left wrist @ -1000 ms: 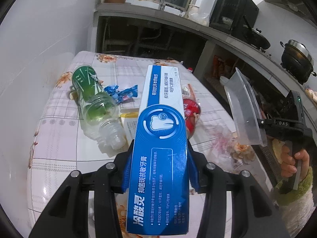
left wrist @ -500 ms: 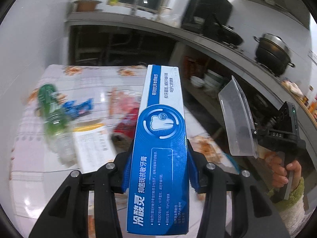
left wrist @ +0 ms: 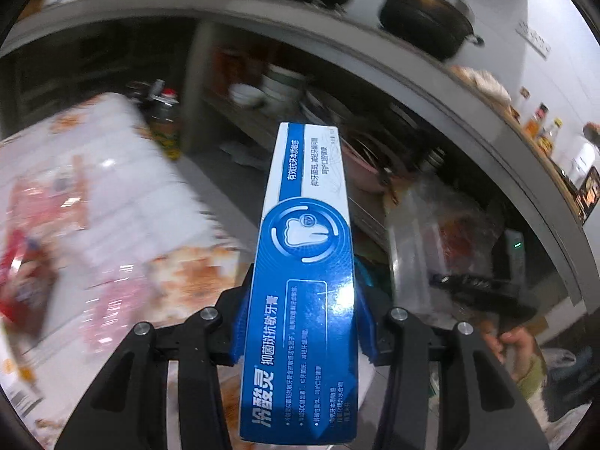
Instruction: Collect trash
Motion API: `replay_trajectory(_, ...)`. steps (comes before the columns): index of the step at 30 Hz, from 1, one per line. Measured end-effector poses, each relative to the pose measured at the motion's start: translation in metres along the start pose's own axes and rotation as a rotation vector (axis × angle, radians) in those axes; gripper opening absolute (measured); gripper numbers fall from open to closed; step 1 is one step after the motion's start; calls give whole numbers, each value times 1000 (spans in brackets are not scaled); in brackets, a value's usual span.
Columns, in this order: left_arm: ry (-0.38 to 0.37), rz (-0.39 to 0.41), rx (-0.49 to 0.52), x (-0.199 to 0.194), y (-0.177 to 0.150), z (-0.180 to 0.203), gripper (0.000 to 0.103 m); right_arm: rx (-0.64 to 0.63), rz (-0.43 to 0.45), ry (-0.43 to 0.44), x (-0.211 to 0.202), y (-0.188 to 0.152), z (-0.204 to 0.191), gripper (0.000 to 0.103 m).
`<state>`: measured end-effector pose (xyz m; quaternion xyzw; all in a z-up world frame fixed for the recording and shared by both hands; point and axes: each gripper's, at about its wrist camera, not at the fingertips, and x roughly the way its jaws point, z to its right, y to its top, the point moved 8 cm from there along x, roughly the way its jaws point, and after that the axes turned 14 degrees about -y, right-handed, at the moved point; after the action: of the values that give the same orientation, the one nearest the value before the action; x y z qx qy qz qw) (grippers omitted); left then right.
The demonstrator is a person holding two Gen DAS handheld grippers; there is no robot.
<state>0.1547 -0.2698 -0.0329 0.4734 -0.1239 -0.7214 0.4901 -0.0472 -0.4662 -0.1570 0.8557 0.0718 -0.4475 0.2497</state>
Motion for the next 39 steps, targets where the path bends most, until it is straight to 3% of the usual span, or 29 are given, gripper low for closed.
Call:
replay_trajectory(6, -26, -91, 27, 63, 0, 27, 45, 200, -103, -45, 61, -1, 70, 3)
replay_trajectory(12, -13, -147, 37, 96, -3, 34, 45, 328, -182, -114, 132, 13, 116, 3)
replay_trajectory(15, -2, -174, 44, 110, -3, 34, 45, 336, -190, -160, 166, 26, 129, 21)
replay_trajectory(16, 1, -183, 46, 116, -2, 34, 45, 342, -195, -169, 178, 28, 134, 43)
replay_trajectory(17, 3, -189, 46, 120, -3, 34, 45, 343, -194, -184, 190, 31, 139, 58)
replay_trajectory(20, 4, -217, 46, 135, -6, 35, 45, 330, -196, -318, 209, 26, 163, 60)
replay_trajectory(27, -7, -299, 56, 174, -15, 48, 45, 303, -120, -342, 169, 10, 177, 60)
replay_trajectory(34, -47, -421, -31, 258, -25, 65, 46, 241, -48, -354, 107, -15, 178, 60)
replay_trajectory(35, -45, -418, -34, 270, -23, 68, 49, 243, -48, -354, 105, -15, 180, 60)
replay_trajectory(36, -50, -419, -51, 286, -22, 68, 68, 248, -48, -350, 103, -18, 180, 61)
replay_trajectory(37, -34, -420, -71, 295, -22, 66, 81, 251, -49, -349, 101, -19, 182, 61)
replay_trajectory(39, 1, -389, -138, 298, -21, 56, 81, 248, -57, -357, 100, -25, 184, 61)
